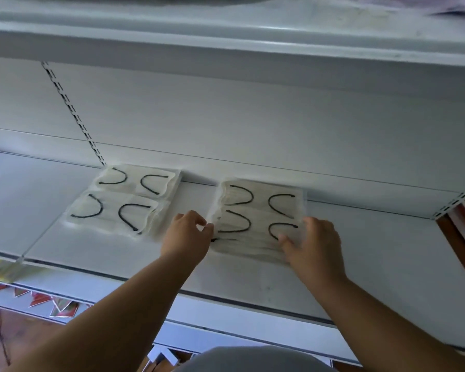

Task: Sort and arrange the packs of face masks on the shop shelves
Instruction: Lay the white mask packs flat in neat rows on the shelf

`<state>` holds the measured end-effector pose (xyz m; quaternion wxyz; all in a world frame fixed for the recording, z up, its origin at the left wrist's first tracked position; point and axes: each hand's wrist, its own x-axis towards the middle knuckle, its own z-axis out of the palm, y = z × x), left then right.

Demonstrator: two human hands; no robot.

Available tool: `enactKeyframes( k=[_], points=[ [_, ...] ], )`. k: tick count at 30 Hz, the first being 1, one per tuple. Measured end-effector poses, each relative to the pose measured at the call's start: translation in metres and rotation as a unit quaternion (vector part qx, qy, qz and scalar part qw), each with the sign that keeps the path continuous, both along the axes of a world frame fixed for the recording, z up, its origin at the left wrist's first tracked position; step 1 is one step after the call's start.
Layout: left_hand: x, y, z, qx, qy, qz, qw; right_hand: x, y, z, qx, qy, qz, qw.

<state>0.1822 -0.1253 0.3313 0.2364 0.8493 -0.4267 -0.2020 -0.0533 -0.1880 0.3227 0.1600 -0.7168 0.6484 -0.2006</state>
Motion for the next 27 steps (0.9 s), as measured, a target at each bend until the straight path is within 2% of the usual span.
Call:
enactKeyframes(
  k=[1, 3, 5, 8, 12, 15, 19, 23, 27],
  points=[
    [-0.001, -0.001, 0.002, 0.023, -0.005, -0.006, 1.000, -0.001, 0.001, 0.000, 0.082, -0.006, -0.046, 0.996],
    [-0.004, -0.004, 0.006, 0.044, 0.008, -0.009, 0.999, -0.001, 0.002, -0.002, 0.161, -0.053, -0.087, 0.982],
    [-0.008, -0.010, 0.008, 0.052, 0.054, 0.000, 0.997, 0.004, 0.001, -0.001, 0.186, -0.139, -0.115, 0.966],
    [-0.012, -0.016, 0.016, 0.084, 0.160, 0.039, 0.983, 0.009, 0.001, -0.004, 0.222, -0.270, -0.164, 0.923],
    [-0.014, -0.011, 0.012, 0.113, 0.220, 0.044, 0.968, 0.003, 0.006, -0.009, 0.252, -0.293, -0.184, 0.904],
    [-0.021, 0.001, 0.008, 0.070, 0.216, 0.027, 0.973, -0.001, 0.017, -0.004, 0.243, -0.317, -0.173, 0.900],
    [-0.025, 0.014, 0.016, -0.038, 0.239, 0.036, 0.970, 0.003, 0.032, 0.010, 0.188, -0.340, -0.139, 0.911],
    [-0.017, 0.006, 0.034, -0.067, 0.268, 0.046, 0.960, 0.008, 0.023, 0.030, 0.151, -0.339, -0.112, 0.922],
    [-0.008, -0.032, 0.045, -0.108, 0.176, 0.030, 0.978, 0.017, -0.027, 0.040, 0.090, -0.333, -0.104, 0.933]
  ],
)
